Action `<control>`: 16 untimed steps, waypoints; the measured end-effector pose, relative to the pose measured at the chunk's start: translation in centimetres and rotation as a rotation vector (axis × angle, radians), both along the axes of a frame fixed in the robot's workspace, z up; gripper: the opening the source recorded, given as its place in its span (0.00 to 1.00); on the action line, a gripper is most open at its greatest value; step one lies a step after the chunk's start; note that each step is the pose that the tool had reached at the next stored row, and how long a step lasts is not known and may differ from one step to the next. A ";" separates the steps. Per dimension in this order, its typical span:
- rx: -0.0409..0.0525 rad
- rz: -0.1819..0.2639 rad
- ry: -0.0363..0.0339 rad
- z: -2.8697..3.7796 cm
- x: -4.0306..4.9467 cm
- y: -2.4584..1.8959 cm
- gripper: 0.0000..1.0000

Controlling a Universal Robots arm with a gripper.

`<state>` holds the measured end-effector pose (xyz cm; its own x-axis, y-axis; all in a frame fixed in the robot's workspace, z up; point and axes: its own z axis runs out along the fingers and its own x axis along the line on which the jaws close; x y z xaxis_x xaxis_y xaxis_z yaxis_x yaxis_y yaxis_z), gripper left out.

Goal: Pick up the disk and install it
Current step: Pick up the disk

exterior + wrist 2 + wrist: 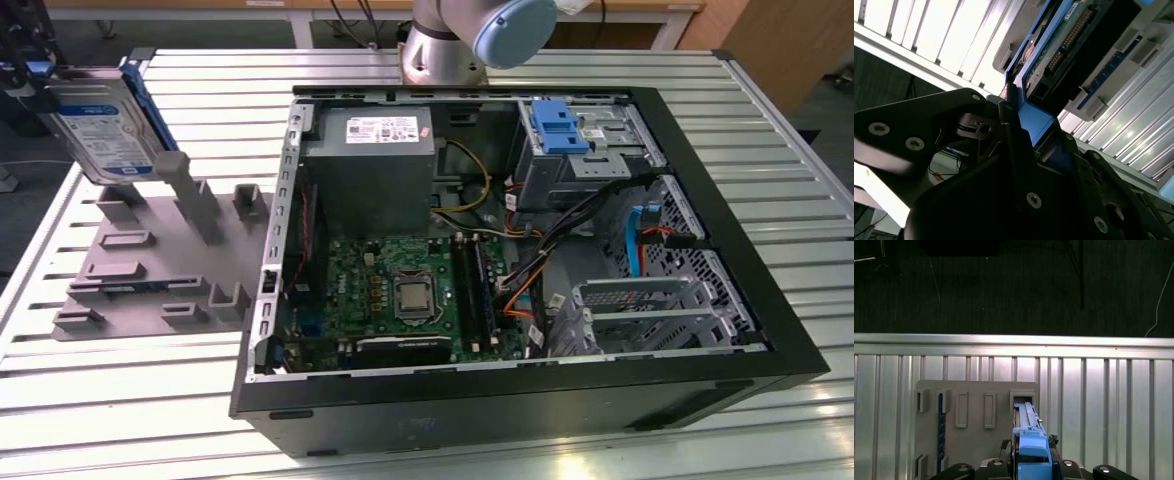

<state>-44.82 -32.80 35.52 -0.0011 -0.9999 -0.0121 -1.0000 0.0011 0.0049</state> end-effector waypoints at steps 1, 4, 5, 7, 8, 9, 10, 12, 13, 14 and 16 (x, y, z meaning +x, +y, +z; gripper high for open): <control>0.0000 0.000 -0.0001 0.02 0.00 0.00 0.36; 0.0000 0.000 0.0001 0.11 0.00 0.00 0.36; 0.0000 0.000 0.0000 0.14 0.00 0.00 0.36; 0.0000 0.000 0.0000 0.20 0.00 0.00 0.36; 0.0000 0.000 -0.0001 0.23 0.00 0.00 0.36; 0.0000 0.000 0.0000 0.26 0.00 0.00 0.36; 0.0000 0.000 0.0000 0.30 0.00 0.00 0.36; 0.0000 0.000 -0.0001 0.35 0.00 0.00 0.36; 0.0001 0.000 -0.0003 0.36 0.00 0.00 0.36; 0.0001 0.000 -0.0001 0.38 0.00 0.00 0.36; 0.0000 0.000 0.0000 0.43 0.00 0.00 0.36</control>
<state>-44.82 -32.80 35.94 -0.0011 -0.9999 -0.0121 -1.0000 0.0011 0.0048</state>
